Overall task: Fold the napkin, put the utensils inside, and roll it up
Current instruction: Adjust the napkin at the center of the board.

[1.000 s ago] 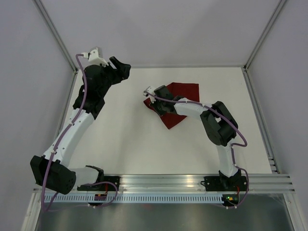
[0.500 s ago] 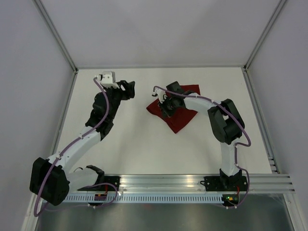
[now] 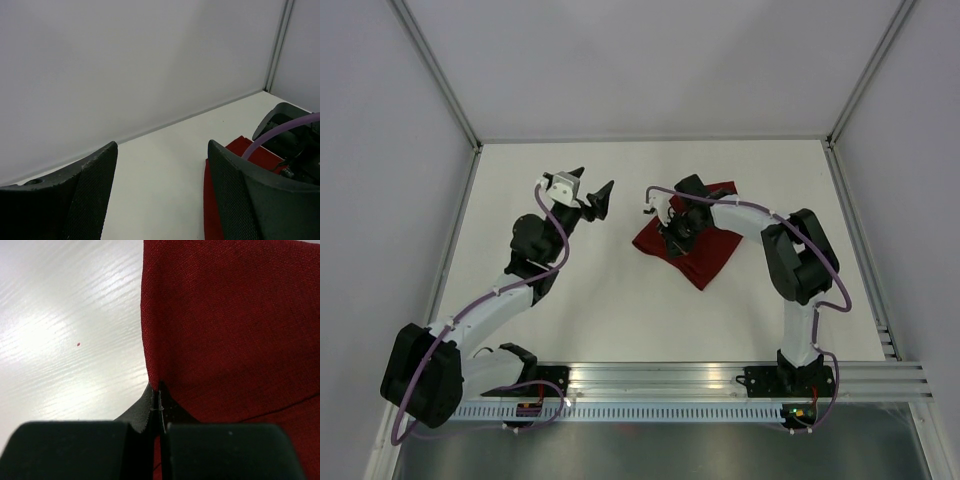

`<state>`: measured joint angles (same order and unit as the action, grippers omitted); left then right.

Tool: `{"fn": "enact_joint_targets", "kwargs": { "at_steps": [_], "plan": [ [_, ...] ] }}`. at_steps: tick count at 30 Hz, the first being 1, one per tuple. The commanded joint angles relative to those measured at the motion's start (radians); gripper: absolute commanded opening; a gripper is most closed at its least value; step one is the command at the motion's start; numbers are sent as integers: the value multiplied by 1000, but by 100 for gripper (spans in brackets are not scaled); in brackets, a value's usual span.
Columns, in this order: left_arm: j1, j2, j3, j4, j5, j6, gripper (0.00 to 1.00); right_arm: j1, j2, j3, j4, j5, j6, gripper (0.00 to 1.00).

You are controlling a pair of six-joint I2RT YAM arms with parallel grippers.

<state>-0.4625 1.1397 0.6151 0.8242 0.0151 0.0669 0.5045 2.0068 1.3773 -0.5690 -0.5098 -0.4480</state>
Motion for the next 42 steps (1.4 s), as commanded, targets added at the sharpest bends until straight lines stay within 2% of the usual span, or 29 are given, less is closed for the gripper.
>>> {"fn": "enact_joint_targets", "kwargs": {
  "at_steps": [1,9,18,36,42],
  "plan": [
    [-4,-20,32,64,94,79,78,3,14,-109,-151,172,-52,1],
    [-4,14,126,33,157,34,77,16,-97,-214,-43,341,-104,1],
    [-4,2,187,-8,203,30,78,65,-71,-264,-39,422,-288,0],
    [-4,-141,221,-143,175,83,78,403,-69,-349,181,576,-388,0],
    [-4,-141,233,-161,172,86,78,444,-77,-377,219,606,-347,1]
  ]
}}
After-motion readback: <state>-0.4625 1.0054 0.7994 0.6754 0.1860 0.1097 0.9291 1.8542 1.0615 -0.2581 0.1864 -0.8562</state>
